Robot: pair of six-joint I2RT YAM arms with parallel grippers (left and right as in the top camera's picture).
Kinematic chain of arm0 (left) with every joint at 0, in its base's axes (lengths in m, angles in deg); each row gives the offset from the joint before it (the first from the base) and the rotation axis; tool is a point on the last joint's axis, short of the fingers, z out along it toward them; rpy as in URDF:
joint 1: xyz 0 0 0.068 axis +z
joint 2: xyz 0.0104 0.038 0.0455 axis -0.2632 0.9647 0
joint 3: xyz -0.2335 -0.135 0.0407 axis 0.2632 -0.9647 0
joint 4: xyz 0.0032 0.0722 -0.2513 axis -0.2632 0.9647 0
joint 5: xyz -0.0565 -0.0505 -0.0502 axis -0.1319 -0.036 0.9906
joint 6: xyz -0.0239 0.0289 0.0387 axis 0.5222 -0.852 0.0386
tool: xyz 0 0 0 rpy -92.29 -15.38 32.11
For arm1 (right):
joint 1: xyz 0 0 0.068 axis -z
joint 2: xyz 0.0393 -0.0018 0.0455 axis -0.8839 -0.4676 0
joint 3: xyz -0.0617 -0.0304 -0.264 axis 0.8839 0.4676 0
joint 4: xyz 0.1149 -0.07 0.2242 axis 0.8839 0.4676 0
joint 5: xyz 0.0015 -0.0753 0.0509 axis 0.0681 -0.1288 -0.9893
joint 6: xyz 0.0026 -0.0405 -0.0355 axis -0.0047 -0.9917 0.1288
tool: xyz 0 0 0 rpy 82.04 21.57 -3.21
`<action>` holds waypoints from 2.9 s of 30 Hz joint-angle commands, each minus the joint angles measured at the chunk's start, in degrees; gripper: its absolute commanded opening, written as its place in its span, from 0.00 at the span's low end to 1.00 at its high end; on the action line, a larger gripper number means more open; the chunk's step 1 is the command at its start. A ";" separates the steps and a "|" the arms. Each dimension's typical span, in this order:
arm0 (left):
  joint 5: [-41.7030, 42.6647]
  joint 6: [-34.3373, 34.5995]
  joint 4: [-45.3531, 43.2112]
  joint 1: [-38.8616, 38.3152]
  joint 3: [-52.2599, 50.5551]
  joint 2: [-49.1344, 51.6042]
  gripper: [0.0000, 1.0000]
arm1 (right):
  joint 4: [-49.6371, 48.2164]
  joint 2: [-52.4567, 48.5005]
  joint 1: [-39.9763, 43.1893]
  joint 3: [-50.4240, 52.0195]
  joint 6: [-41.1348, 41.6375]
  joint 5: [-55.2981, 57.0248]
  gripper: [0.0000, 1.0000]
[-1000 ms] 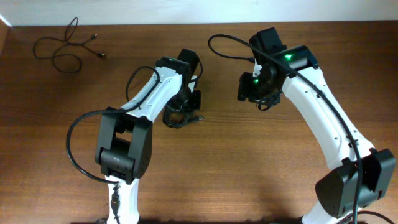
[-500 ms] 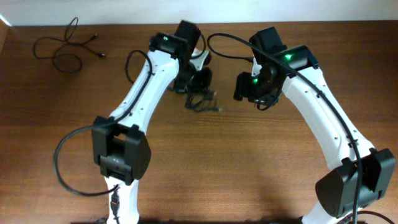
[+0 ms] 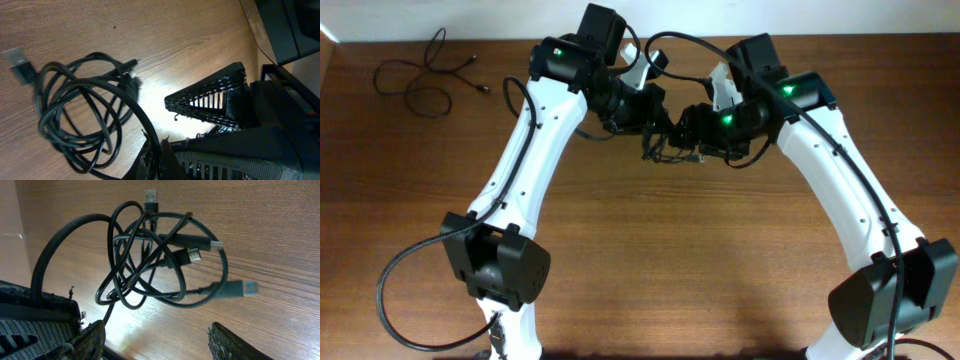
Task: Untangle cables
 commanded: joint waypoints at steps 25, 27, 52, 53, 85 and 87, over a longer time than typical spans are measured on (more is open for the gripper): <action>50.71 -0.28 -8.17 5.92 0.83 -0.87 0.00 | -5.09 -0.13 -1.05 -0.92 2.25 -0.39 0.48; 50.71 -0.28 -8.13 6.95 0.83 -0.90 0.00 | -5.22 -0.13 -1.05 -0.92 2.40 -0.35 0.45; 1.81 -0.26 3.74 16.39 0.83 -0.87 0.00 | 6.71 -0.13 3.52 -0.92 8.24 24.39 0.04; -3.72 -0.26 4.76 16.11 0.83 -0.87 0.00 | 6.58 -0.13 3.50 -0.92 8.20 23.23 0.04; -41.99 12.87 7.13 15.02 0.83 -0.87 0.00 | 3.06 -0.13 3.50 -0.92 -0.02 3.28 0.12; -41.00 12.85 7.45 15.02 0.83 -0.87 0.00 | 3.06 -0.13 3.50 -0.92 -0.02 3.87 0.12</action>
